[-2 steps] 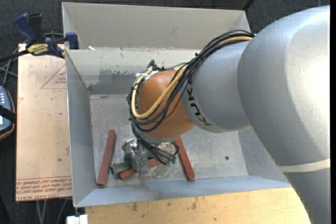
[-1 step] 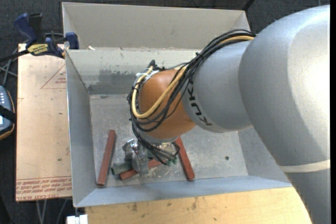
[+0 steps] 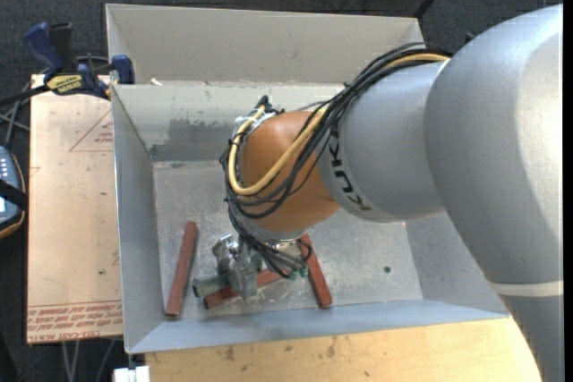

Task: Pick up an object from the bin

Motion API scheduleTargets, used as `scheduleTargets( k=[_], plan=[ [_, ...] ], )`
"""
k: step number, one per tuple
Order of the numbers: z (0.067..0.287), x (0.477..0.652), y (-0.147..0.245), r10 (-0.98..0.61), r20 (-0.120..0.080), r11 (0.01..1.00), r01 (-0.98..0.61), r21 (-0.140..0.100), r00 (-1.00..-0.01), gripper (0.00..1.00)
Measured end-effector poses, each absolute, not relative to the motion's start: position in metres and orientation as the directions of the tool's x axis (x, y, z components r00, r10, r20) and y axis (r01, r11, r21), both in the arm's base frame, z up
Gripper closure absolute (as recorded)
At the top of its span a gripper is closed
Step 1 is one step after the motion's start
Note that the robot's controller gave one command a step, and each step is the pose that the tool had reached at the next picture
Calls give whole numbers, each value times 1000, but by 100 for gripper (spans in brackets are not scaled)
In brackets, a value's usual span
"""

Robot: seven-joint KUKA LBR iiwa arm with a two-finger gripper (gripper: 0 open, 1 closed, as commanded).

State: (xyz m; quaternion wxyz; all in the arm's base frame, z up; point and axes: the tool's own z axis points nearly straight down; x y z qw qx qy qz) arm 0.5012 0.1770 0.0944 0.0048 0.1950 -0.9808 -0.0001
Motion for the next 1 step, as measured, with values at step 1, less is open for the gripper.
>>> scheduleTargets(
  k=[1],
  plan=[
    [116, 503, 178, -382, 1, 924, -382, 1, -924, 100]
  ],
)
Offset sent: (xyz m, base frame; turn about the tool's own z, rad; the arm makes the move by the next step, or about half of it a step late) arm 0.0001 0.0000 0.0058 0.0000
